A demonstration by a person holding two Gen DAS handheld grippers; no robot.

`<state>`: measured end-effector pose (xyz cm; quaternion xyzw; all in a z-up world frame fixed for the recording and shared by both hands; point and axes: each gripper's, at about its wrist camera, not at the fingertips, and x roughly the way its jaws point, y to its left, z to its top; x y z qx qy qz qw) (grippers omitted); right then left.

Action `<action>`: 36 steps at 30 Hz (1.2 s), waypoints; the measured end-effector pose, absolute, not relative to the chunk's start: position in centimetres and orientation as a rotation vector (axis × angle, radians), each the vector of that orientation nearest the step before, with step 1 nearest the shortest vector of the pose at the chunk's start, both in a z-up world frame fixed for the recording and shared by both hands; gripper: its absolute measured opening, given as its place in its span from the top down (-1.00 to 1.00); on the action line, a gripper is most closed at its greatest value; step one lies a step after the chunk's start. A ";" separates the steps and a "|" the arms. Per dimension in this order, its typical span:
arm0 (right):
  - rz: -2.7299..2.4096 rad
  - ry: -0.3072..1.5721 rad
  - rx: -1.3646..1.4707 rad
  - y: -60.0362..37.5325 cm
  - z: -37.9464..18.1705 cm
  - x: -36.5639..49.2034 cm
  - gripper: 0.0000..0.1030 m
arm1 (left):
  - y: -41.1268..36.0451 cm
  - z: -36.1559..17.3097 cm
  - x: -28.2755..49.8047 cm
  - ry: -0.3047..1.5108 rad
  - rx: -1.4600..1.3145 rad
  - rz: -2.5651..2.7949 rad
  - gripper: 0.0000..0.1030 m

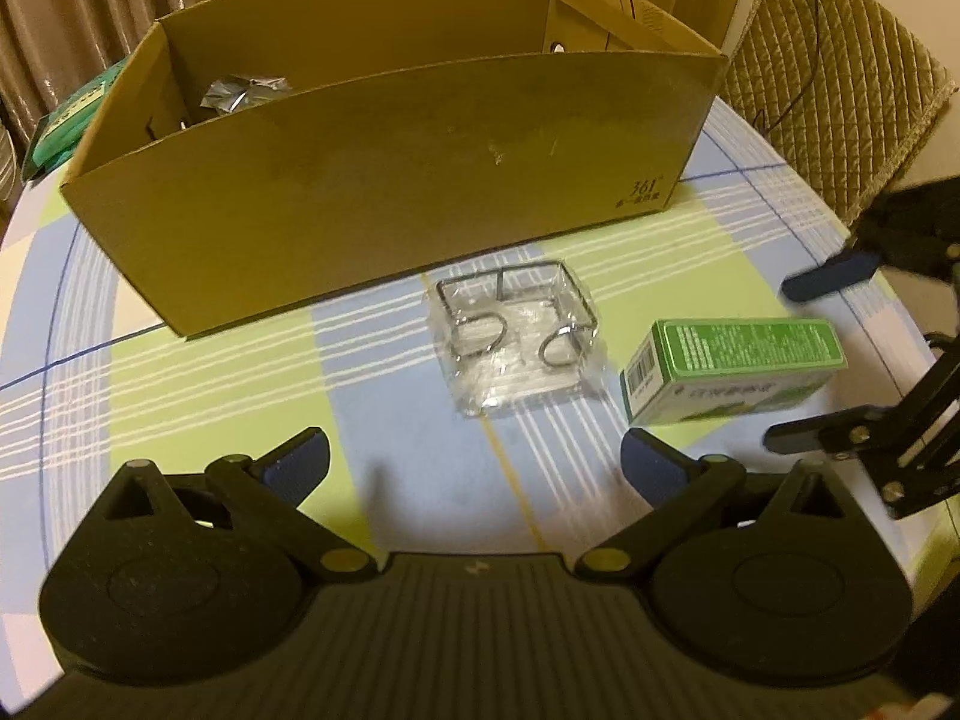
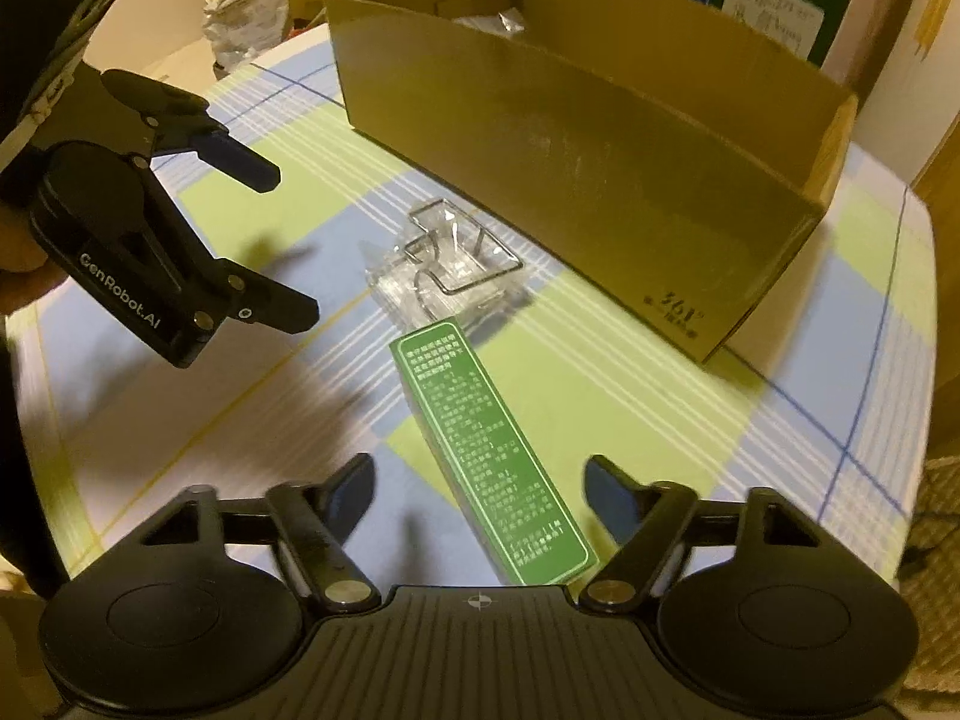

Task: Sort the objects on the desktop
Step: 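Grasp clear wire-frame packet with left tool while right tool grasps green medicine box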

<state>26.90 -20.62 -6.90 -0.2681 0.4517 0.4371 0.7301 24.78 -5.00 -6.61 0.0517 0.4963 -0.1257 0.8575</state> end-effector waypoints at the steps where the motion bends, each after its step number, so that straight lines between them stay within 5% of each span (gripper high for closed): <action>1: 0.961 0.999 -0.588 -20.6 -7.1 27.1 -0.17 | -5.0 -6.8 25.0 1.041 0.102 -0.265 -0.97; 10: 0.951 1.064 -0.490 -22.1 -7.6 28.6 0.47 | -5.0 -7.9 26.2 1.038 0.080 -0.269 -0.97; 24: 0.730 1.047 -0.417 -24.0 -7.2 29.3 0.47 | -7.1 -8.7 28.4 0.995 0.028 -0.280 -0.97; 29: 0.716 1.034 -0.432 -23.4 -7.5 29.5 0.30 | -7.9 -9.8 29.6 0.974 0.025 -0.237 -0.96; 32: 0.713 1.041 -0.428 -23.3 -8.0 29.8 0.22 | -8.1 -10.7 30.0 0.979 0.029 -0.192 -0.70; 36: 0.711 1.053 -0.428 -23.2 -8.6 30.1 0.21 | -8.1 -11.6 30.1 0.978 0.030 -0.176 -0.61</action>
